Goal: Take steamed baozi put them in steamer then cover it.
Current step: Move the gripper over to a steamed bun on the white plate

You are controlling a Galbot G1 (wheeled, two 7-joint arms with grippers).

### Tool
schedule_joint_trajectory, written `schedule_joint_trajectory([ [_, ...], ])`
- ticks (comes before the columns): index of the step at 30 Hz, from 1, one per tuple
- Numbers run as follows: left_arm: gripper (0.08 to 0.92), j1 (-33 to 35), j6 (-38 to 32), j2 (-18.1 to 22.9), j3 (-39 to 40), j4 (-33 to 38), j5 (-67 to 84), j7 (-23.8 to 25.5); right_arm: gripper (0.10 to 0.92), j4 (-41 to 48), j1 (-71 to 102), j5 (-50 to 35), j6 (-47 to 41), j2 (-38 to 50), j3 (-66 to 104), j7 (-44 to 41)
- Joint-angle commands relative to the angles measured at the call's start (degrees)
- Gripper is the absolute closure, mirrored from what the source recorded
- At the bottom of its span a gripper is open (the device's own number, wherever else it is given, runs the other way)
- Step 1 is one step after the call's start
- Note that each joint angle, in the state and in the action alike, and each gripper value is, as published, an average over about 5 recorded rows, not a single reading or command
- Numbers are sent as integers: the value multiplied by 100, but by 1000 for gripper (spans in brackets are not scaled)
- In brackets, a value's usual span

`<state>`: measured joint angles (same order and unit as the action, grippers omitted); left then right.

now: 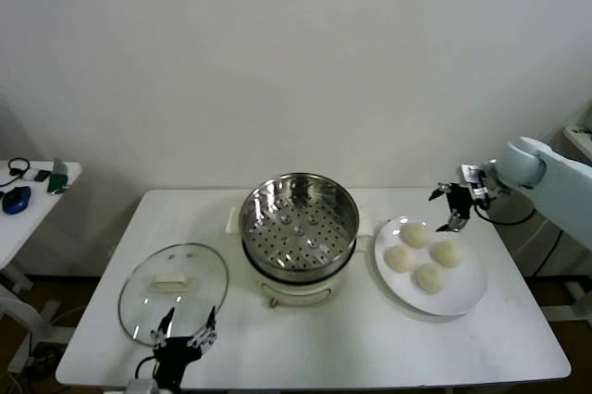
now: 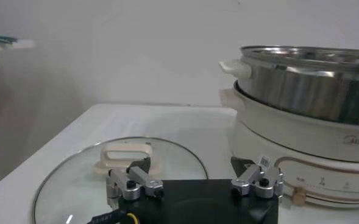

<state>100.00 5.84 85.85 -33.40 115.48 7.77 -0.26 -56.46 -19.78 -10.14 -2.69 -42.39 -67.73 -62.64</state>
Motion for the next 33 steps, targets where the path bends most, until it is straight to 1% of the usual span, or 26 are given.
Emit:
schedule_joint_trajectory([
  [1, 177, -2, -20, 5, -2, -29, 11, 1, 203, 1201, -344, 71, 181, -1103, -1078, -485],
  [9, 177, -13, -63, 6, -4, -125, 16, -2, 203, 2246, 227, 244, 258, -1793, -501, -270],
  [19, 177, -25, -70, -15, 37, -238, 68, 2, 203, 2689, 686, 353, 276, -2006, 6, -176],
  [30, 177, -35, -93, -23, 74, -325, 63, -2, 204, 2962, 940, 622, 327, -2113, 365, -54],
  [33, 177, -36, -105, -28, 70, -341, 63, -4, 223, 3040, 967, 688, 339, -2139, 444, -13],
])
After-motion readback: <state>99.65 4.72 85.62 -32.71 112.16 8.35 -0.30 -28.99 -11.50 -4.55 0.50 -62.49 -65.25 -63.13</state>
